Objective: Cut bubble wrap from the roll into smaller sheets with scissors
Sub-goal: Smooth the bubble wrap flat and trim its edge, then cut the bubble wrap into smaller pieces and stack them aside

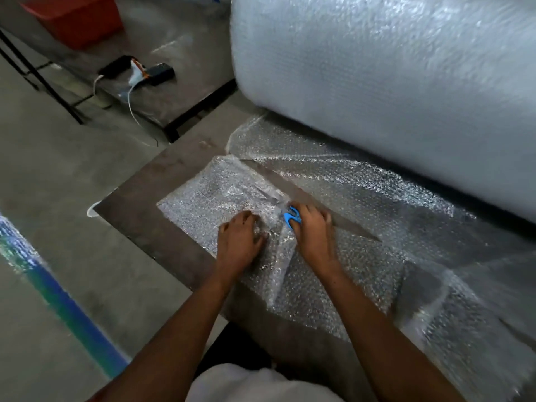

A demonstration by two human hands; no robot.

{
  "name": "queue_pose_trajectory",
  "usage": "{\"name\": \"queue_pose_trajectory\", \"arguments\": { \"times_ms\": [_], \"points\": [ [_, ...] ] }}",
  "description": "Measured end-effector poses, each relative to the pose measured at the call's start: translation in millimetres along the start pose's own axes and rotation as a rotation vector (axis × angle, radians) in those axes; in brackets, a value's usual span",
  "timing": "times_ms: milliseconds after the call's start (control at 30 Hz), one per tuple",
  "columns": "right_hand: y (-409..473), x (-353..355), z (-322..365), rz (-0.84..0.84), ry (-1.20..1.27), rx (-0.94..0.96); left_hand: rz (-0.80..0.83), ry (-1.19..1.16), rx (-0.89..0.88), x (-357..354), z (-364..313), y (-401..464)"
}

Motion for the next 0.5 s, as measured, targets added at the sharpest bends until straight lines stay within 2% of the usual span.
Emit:
{"name": "queue_pose_trajectory", "arguments": {
  "times_ms": [300, 500],
  "points": [
    [-75.9, 32.9, -56.3, -0.023, 0.123, -0.183, 0.024, 0.127, 0.102, 13.7, -12.1, -20.8],
    [-123.9, 40.4, -77.3, -0.098, 0.231, -0.308, -0.004, 0.141, 0.069, 20.2, -7.8, -34.5]
  ]
}}
Point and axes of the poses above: each hand's wrist, its own y-axis towards the middle knuckle, its own x-axis out of the back of the hand, z = x × y, the point moved 6 cm from there along y, towards the middle knuckle, and after that the axes turned 10 degrees about -x, right-handed, at the moved point
